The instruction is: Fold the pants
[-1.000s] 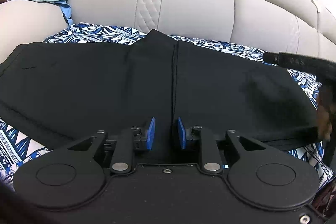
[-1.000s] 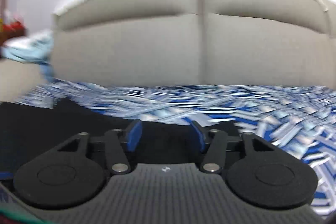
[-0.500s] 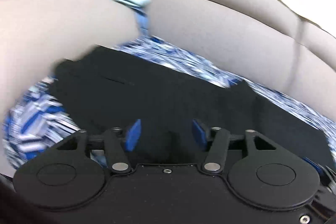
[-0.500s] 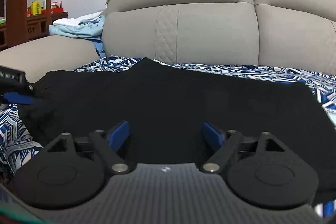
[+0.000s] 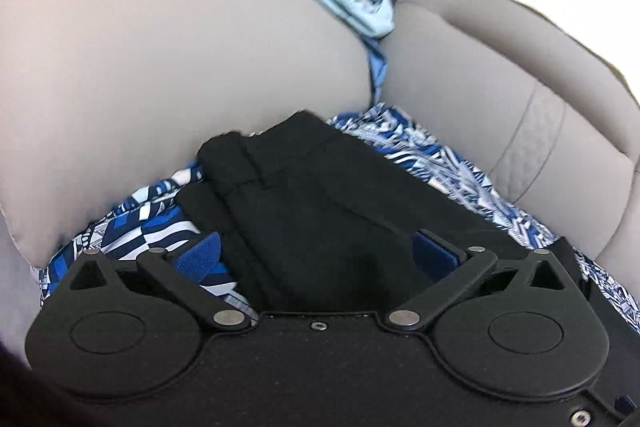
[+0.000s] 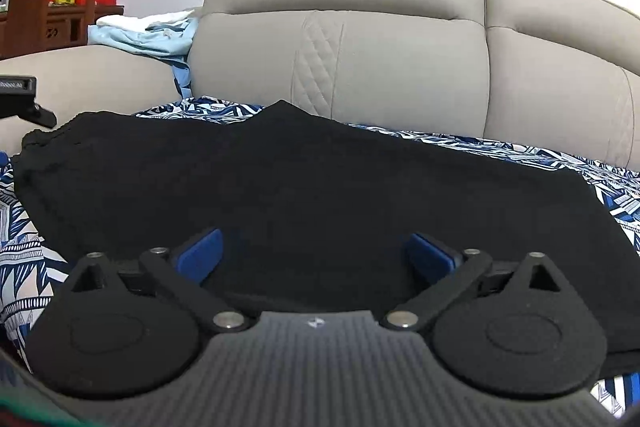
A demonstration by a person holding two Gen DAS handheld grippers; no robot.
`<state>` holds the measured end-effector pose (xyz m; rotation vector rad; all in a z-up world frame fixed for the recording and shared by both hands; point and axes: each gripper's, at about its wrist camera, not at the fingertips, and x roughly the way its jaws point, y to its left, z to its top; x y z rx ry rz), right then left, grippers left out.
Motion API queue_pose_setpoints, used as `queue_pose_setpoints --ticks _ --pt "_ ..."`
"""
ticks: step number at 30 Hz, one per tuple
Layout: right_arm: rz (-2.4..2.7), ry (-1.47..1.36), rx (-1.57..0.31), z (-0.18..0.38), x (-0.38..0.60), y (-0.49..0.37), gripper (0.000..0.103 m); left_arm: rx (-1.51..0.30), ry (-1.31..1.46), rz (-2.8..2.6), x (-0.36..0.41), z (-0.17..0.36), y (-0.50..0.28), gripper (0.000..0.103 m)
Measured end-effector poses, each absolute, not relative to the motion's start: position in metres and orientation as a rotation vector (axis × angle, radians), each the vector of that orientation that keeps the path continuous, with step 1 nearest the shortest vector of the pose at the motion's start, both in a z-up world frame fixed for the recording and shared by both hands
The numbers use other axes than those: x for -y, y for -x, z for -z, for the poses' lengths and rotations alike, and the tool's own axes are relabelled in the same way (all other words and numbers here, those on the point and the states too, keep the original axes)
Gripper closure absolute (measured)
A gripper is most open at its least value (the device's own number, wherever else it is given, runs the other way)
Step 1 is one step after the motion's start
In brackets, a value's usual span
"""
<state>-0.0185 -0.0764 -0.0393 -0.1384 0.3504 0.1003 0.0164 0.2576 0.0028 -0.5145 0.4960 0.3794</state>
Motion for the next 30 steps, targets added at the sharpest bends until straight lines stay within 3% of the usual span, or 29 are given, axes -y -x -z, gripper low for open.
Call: queue_pose_setpoints --ticks 16,30 --pt "-0.1 0.138 -0.345 0.04 0.078 0.02 0.0 -0.56 0.468 -0.427 -0.264 0.017 -0.043 0.0" --pt "-0.098 0.141 -0.336 0.039 0.077 0.021 0.0 -0.501 0.427 -0.417 -0.255 0.023 -0.021 0.001"
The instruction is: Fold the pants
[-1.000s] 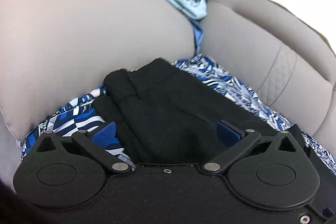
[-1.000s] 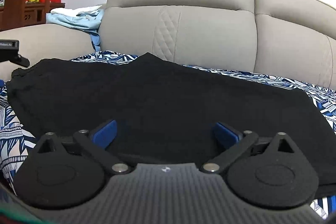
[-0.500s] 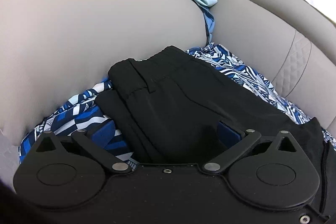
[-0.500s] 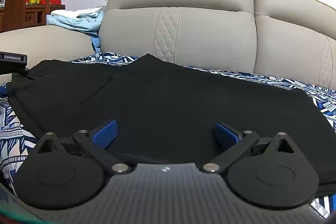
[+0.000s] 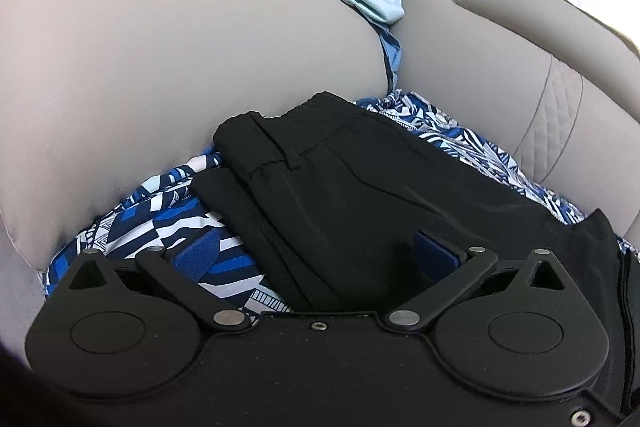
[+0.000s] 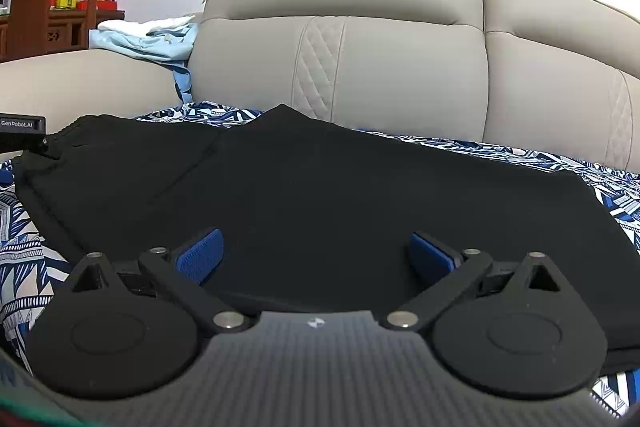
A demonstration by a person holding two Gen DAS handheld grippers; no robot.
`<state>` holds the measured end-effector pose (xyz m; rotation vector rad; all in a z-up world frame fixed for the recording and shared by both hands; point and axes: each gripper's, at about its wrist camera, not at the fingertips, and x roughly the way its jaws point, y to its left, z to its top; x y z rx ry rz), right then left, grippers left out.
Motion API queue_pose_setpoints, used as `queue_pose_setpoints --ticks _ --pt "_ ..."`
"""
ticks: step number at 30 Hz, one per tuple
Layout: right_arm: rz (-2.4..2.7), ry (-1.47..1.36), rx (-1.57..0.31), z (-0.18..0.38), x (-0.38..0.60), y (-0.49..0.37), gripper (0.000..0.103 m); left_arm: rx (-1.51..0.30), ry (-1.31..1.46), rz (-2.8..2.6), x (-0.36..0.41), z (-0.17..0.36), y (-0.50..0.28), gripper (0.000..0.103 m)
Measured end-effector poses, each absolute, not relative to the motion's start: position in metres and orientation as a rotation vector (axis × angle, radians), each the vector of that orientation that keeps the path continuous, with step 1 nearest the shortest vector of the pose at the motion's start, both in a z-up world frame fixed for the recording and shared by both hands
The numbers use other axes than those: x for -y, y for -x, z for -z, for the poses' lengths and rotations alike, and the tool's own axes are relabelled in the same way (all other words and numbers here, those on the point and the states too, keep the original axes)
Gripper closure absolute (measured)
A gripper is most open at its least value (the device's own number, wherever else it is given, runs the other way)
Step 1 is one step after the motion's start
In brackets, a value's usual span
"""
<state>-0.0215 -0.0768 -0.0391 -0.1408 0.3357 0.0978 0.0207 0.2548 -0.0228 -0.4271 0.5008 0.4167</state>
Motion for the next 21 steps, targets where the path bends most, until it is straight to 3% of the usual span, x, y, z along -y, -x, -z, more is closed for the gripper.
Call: queue_pose_setpoints --ticks 3,4,6,8,10,12,16,18,21 --pt "-0.1 0.141 -0.33 0.04 0.077 0.022 0.0 -0.459 0.511 -0.408 -0.263 0.022 -0.015 0.006" --pt "-0.1 0.14 -0.327 0.041 0.078 0.023 0.0 -0.44 0.549 -0.403 -0.266 0.021 -0.011 0.012" --pt "-0.1 0.142 -0.323 0.041 0.078 0.023 0.0 -0.421 0.614 -0.411 -0.271 0.019 -0.005 0.041" --pt "-0.1 0.141 -0.321 0.042 0.078 0.023 0.0 -0.429 0.61 -0.43 -0.271 0.015 -0.001 0.052" --pt "-0.1 0.141 -0.32 0.042 0.078 0.023 0.0 -0.423 0.597 -0.41 -0.271 0.014 0.001 0.052" --pt "-0.1 0.142 -0.318 0.042 0.078 0.023 0.0 -0.43 0.613 -0.405 -0.275 0.016 -0.001 0.042" --pt "-0.1 0.142 -0.317 0.042 0.077 0.023 0.0 -0.416 0.665 -0.405 -0.289 0.023 -0.016 0.032" --pt "-0.099 0.143 -0.317 0.042 0.077 0.023 0.0 -0.41 0.671 -0.398 -0.292 0.023 -0.025 0.02" --pt "-0.099 0.143 -0.317 0.042 0.077 0.023 0.0 -0.41 0.655 -0.411 -0.293 0.025 -0.036 0.018"
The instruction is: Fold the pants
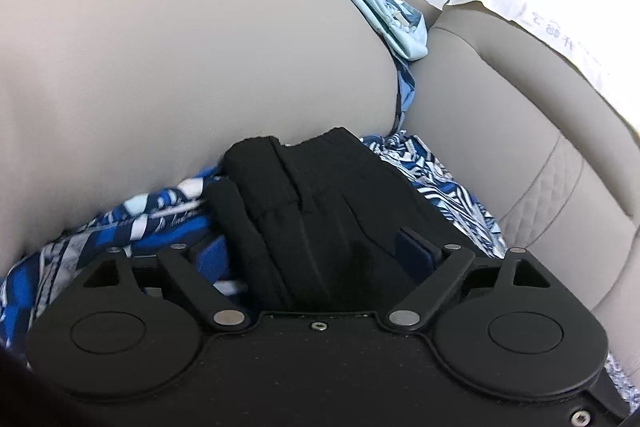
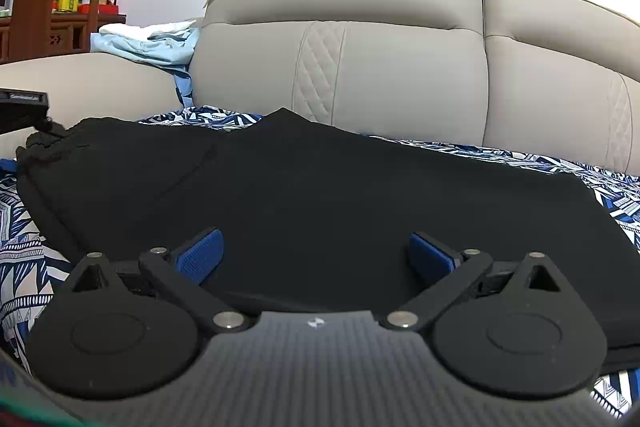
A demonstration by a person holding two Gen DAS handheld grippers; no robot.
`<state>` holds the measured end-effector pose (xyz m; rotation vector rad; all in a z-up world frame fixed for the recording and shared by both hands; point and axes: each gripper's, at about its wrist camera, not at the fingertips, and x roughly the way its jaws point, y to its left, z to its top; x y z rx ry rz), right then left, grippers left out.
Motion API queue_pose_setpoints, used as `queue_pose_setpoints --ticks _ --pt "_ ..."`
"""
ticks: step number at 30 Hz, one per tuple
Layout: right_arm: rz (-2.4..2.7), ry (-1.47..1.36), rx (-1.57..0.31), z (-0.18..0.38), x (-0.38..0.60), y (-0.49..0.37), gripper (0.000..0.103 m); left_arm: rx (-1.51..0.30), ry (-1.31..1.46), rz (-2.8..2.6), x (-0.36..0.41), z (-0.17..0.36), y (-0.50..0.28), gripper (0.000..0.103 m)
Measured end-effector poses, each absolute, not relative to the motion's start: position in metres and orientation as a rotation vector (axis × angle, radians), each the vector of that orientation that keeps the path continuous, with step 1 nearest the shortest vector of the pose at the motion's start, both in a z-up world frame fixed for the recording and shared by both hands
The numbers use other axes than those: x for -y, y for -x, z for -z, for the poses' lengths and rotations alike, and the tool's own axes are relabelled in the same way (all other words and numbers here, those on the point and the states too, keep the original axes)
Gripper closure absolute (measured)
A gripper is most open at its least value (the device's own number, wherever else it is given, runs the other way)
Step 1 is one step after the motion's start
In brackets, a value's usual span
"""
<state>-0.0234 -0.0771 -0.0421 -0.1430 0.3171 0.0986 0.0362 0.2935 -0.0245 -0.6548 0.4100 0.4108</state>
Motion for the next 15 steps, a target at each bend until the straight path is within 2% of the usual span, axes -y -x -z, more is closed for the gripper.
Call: queue_pose_setpoints --ticks 13,15 --pt "-0.097 0.143 -0.316 0.043 0.077 0.023 0.0 -0.42 0.592 -0.448 -0.292 0.026 -0.052 0.021" --pt "-0.097 0.143 -0.316 0.043 0.077 0.023 0.0 -0.427 0.578 -0.459 -0.291 0.025 -0.053 0.027"
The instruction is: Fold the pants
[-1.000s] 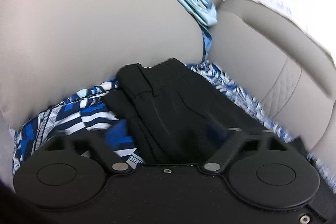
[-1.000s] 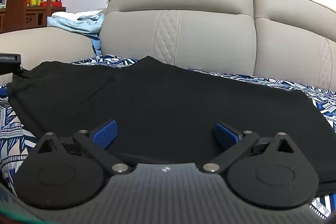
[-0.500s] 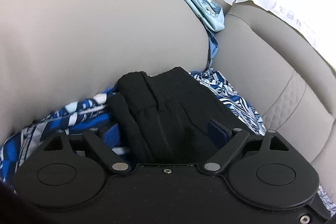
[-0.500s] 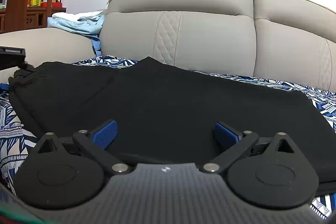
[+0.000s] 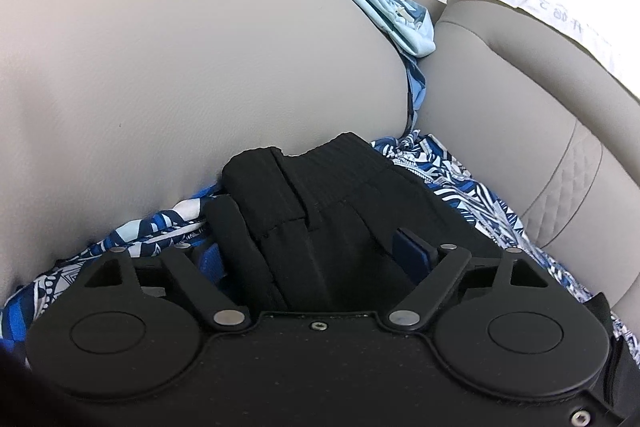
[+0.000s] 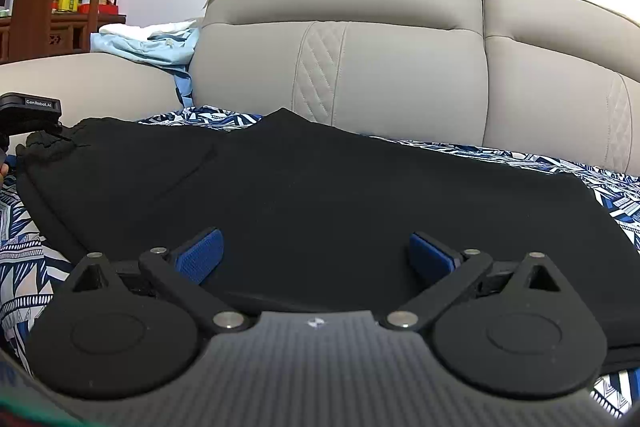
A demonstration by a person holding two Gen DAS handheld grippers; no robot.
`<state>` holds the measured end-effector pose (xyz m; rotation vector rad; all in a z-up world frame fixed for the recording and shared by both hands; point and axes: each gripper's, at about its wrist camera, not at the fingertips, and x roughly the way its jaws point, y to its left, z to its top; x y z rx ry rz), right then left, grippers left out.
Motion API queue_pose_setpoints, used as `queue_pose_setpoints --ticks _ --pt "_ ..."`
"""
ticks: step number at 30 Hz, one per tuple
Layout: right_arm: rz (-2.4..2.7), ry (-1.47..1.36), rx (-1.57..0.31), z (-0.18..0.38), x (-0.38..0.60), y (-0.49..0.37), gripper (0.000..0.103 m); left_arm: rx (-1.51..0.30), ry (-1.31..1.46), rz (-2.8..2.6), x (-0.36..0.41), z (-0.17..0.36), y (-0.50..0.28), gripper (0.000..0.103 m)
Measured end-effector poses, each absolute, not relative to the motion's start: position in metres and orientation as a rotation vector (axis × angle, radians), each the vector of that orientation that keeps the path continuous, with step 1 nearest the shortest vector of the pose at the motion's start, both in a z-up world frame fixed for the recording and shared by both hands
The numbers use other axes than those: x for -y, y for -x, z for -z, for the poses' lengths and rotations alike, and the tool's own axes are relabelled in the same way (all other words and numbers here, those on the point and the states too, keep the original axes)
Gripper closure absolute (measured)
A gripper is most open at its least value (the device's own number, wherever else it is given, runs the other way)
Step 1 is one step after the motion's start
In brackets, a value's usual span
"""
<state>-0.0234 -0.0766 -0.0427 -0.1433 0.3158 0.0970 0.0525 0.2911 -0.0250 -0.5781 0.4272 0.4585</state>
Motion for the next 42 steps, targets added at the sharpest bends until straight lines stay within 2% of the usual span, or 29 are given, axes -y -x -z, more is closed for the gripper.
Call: queue_pose_setpoints --ticks 1,3,4,6,9,22,30,36,42 --pt "-0.097 0.143 -0.316 0.043 0.077 0.023 0.0 -0.435 0.566 -0.474 -0.291 0.024 -0.053 0.032" --pt "-0.097 0.143 -0.316 0.043 0.077 0.023 0.0 -0.459 0.525 -0.522 -0.289 0.023 -0.054 0.052" --pt "-0.097 0.143 -0.316 0.043 0.076 0.024 0.0 -0.46 0.516 -0.527 -0.288 0.023 -0.053 0.055" --pt "-0.097 0.143 -0.316 0.043 0.076 0.023 0.0 -0.453 0.522 -0.533 -0.289 0.022 -0.05 0.073" --pt "-0.097 0.143 -0.322 0.042 0.076 0.023 0.0 -0.428 0.54 -0.54 -0.29 0.016 -0.045 0.087" --pt "-0.211 0.03 -0.383 -0.002 0.111 0.02 0.0 -0.256 0.435 -0.338 -0.217 -0.067 -0.044 0.089" --pt "-0.129 -0.047 -0.426 -0.021 0.174 0.012 0.001 -0.229 0.321 -0.131 -0.129 -0.105 -0.061 0.089" --pt "-0.059 -0.131 -0.421 -0.036 0.235 0.02 0.002 -0.269 0.218 0.12 -0.028 -0.107 -0.079 0.089" --pt "0.025 -0.243 -0.325 -0.051 0.304 0.036 0.002 -0.415 0.077 0.371 0.097 -0.069 -0.078 0.088"
